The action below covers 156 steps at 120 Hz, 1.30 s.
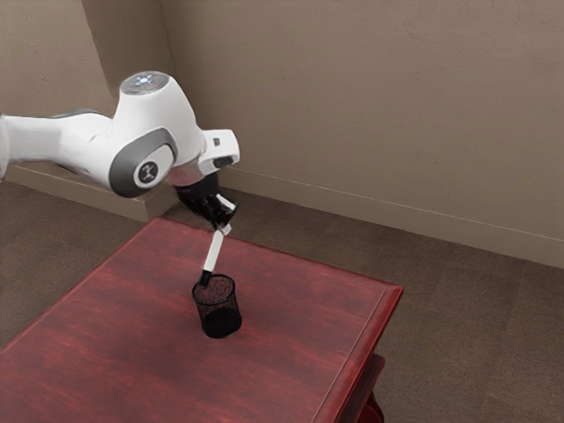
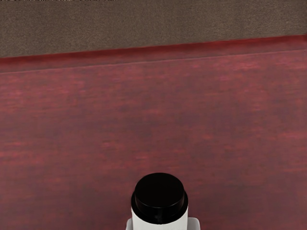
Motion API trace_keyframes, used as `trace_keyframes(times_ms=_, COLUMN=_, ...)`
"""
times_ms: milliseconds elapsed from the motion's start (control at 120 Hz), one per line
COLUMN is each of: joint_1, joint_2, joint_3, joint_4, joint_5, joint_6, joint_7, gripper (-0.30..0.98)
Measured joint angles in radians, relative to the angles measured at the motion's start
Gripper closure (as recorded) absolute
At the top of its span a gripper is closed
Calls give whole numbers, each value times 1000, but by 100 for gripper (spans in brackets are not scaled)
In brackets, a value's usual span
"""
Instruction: Put the marker into the pen holder.
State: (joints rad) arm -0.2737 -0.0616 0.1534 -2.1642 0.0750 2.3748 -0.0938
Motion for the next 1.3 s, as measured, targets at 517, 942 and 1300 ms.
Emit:
trace_keyframes(times_ms=517, joint_1=-40, joint_2=85, joint_3=8, joint_4=50, joint_5=-9, joint_6=-2, joint_7=-23, gripper=79)
trace_keyframes(times_ms=942, joint_1=29, joint_2=167, joint_3=6, joint_4=57, joint_5=-7, joint_6=-3, joint_7=-26, gripper=79)
trace_keyframes(times_ms=1300, joint_1=12, joint_2=97, joint_3=11, joint_4=70, joint_5=-29, joint_6=-102, joint_7=20, gripper=21)
